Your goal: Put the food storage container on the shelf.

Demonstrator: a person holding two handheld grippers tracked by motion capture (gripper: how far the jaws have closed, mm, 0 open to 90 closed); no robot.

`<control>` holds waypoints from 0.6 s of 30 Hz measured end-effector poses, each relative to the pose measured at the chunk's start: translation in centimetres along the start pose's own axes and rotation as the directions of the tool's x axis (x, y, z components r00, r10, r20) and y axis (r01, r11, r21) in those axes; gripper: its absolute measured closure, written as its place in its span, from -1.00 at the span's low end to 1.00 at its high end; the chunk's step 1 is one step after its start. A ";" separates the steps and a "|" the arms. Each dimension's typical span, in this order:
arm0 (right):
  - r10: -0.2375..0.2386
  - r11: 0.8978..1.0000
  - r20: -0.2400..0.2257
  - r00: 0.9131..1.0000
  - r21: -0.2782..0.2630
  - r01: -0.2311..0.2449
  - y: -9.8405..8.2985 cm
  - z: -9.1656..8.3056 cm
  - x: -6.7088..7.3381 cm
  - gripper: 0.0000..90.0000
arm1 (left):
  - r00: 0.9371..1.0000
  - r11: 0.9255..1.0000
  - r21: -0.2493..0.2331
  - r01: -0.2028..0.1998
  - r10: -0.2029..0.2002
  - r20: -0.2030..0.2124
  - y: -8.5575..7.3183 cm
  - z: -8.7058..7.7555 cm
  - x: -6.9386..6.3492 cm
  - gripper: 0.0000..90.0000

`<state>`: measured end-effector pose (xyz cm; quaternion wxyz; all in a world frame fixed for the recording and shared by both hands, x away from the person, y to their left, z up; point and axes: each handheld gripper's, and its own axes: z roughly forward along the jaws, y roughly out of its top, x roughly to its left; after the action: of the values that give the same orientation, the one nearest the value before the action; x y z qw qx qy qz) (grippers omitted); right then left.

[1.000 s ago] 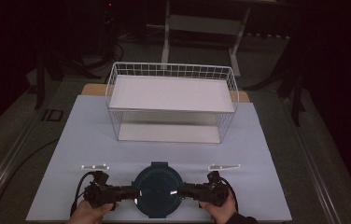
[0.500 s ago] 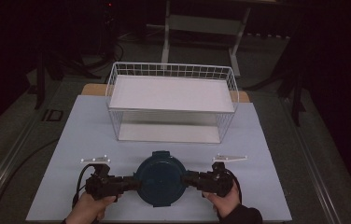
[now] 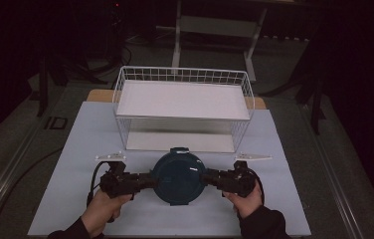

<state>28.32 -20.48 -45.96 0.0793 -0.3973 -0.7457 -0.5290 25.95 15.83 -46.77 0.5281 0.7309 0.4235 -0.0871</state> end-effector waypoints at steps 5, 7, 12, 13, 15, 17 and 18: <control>-0.005 1.000 0.014 1.000 -0.011 0.005 0.6 -0.2 -0.9 0.22 | 1.000 1.000 -0.008 -0.020 0.020 -0.006 0.8 0.8 0.4 0.28; -0.007 1.000 0.017 1.000 -0.018 0.007 0.8 -0.2 -1.3 0.22 | 0.999 0.999 -0.012 -0.032 0.032 -0.013 1.3 1.1 0.6 0.28; -0.017 0.999 0.028 0.999 -0.039 0.018 1.3 -0.3 -2.2 0.22 | 0.999 0.999 -0.031 -0.044 0.043 -0.009 1.9 2.0 1.2 0.28; -0.018 0.999 0.033 0.999 -0.041 0.020 1.4 -0.3 -2.3 0.22 | 0.999 0.998 -0.031 -0.046 0.046 -0.008 2.0 2.2 1.3 0.28; -0.018 0.999 0.037 0.999 -0.042 0.019 1.5 -0.3 -2.6 0.22 | 0.999 0.999 -0.031 -0.042 0.042 -0.005 2.1 2.5 1.5 0.28; -0.020 0.999 0.041 0.999 -0.037 0.021 1.6 -0.3 -3.0 0.22 | 0.999 0.998 -0.034 -0.047 0.046 -0.003 2.2 2.8 1.8 0.28; -0.016 0.999 0.041 0.999 -0.038 0.018 1.6 -0.3 -3.1 0.22 | 0.999 0.999 -0.032 -0.044 0.044 -0.002 2.3 3.0 1.9 0.28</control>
<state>31.42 -22.12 -46.36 0.0519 -0.4033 -0.7402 -0.5355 29.74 14.12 -47.51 0.5413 0.7315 0.4090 -0.0684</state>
